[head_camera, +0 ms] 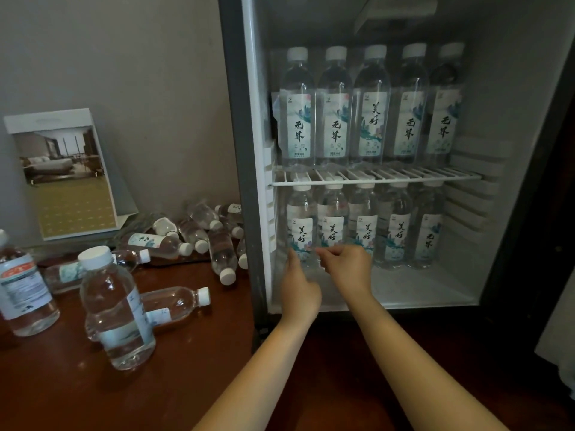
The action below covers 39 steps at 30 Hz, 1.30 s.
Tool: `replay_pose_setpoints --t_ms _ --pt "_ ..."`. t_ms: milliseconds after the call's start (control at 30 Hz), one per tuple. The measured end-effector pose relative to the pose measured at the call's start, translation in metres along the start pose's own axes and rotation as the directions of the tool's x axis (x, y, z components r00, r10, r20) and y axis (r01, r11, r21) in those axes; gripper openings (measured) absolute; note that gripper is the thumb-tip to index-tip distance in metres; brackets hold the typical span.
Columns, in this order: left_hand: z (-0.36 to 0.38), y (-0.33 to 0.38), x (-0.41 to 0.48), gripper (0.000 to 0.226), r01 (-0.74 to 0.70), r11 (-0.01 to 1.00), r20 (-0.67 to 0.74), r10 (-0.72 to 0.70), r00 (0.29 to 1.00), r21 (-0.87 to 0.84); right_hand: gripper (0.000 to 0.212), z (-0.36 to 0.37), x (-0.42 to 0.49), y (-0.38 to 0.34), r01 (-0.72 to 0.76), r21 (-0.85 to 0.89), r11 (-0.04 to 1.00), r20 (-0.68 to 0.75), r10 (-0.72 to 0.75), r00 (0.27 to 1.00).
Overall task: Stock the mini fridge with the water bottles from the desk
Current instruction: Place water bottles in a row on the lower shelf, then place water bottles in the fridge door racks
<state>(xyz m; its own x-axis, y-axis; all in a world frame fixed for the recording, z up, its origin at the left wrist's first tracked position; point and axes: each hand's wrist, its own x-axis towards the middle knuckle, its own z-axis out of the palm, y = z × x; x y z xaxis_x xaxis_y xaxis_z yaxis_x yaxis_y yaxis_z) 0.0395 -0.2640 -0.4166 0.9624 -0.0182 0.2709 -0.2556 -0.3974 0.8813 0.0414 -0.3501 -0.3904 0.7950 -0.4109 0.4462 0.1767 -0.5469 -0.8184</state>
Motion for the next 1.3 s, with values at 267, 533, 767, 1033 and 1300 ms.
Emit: replay_pose_setpoints --t_ms 267,533,767,1033,1300 --pt "-0.056 -0.005 -0.071 0.053 -0.305 0.937 -0.105 0.291 0.951 -0.171 0.021 -0.022 -0.033 -0.016 -0.114 0.191 0.975 0.063 0.104 0.993" --pt "-0.148 -0.063 -0.093 0.043 -0.288 0.951 -0.609 0.294 0.736 0.111 0.025 0.015 -0.090 -0.060 -0.154 0.354 0.922 0.279 0.053 0.959" --pt "-0.198 -0.105 -0.077 0.081 -0.036 0.991 -0.737 0.119 0.665 0.128 0.010 0.097 -0.124 -0.076 -0.002 0.176 0.984 0.511 -0.090 0.855" --pt "-0.218 -0.127 -0.069 0.074 0.095 0.940 -0.378 -0.222 0.899 -0.327 0.041 0.166 -0.154 -0.087 -0.100 0.305 0.947 0.697 -0.151 0.701" --pt "-0.224 -0.124 -0.074 0.069 0.104 0.899 -0.124 -0.171 0.977 -0.425 0.031 0.153 -0.145 -0.078 -0.141 0.401 0.905 0.636 -0.165 0.753"
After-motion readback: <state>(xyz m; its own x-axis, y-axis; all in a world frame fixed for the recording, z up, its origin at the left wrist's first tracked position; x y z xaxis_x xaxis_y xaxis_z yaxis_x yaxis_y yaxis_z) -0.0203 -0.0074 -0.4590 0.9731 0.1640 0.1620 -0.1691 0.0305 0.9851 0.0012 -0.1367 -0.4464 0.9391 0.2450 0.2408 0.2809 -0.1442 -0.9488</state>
